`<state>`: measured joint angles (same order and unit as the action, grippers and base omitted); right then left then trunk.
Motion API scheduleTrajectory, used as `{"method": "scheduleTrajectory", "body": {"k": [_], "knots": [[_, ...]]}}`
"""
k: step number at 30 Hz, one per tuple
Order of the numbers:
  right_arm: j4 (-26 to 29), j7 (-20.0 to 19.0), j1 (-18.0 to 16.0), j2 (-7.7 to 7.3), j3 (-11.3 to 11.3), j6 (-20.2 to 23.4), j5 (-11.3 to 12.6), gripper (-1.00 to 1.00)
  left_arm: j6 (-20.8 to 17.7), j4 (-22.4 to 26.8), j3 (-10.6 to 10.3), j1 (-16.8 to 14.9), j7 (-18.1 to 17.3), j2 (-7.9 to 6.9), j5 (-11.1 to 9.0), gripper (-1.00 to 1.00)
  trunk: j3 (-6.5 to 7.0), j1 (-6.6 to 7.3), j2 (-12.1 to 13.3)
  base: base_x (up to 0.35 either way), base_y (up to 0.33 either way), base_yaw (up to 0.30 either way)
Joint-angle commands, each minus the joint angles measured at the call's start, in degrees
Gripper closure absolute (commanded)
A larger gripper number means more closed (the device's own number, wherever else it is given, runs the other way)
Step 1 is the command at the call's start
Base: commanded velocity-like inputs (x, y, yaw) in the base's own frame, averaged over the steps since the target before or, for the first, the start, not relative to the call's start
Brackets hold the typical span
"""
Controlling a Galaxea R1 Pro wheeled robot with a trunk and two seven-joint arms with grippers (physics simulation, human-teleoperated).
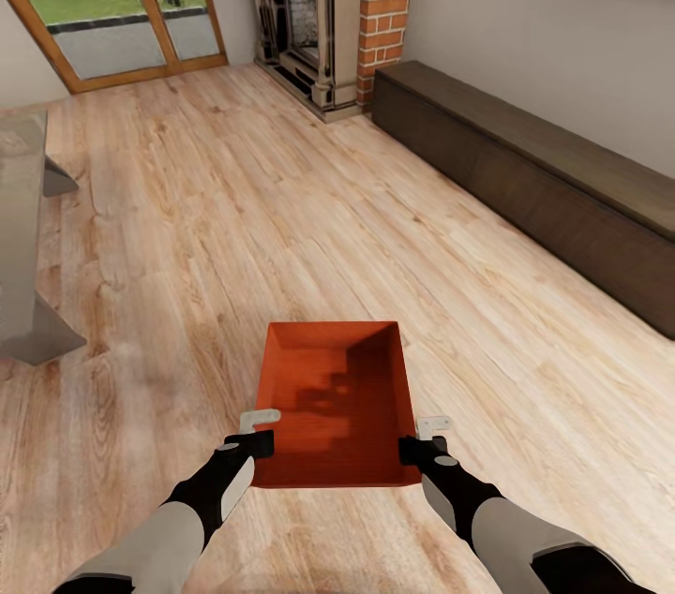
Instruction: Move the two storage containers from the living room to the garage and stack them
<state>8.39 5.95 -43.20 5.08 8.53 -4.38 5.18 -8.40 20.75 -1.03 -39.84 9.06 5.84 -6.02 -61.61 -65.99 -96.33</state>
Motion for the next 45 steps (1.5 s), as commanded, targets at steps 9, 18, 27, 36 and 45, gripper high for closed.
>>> {"method": "scheduleTrajectory", "body": {"k": [9, 18, 27, 36, 45], "knots": [[0.0, 0.1, 0.0, 0.10, 0.2, -0.2, 0.6, 1.00, -0.3, 0.1, 0.2, 0.0, 0.7, 0.05, 0.1, 1.00, 1.59, 1.99, 3.6, 0.000, 0.000, 0.000], [0.0, 0.2, 0.0, 0.11, 0.2, -0.2, 0.6, 1.00, -0.3, 0.1, 0.2, 0.0, 0.7, 0.05, 0.1, 1.00, 3.21, 3.96, 7.2, 0.000, 0.000, 0.000], [0.0, 0.1, 0.0, 0.10, 0.2, -0.2, 0.5, 1.00, -0.3, 0.1, 0.2, 0.0, 0.7, 0.05, 0.1, 1.00, 4.82, 5.94, 10.8, 0.000, 0.000, 0.000], [0.0, 0.1, 0.0, 0.10, 0.2, -0.2, 0.5, 1.00, -0.3, 0.1, 0.2, 0.0, 0.7, 0.05, 0.1, 1.00, 6.44, 7.92, 14.4, 0.000, 0.000, 0.000], [0.0, 0.1, 0.0, 0.10, 0.2, -0.2, 0.6, 1.00, -0.3, 0.1, 0.2, 0.0, 0.7, 0.05, 0.1, 1.00, 8.05, 9.89, 18.0, 0.000, 0.000, 0.000]]}}
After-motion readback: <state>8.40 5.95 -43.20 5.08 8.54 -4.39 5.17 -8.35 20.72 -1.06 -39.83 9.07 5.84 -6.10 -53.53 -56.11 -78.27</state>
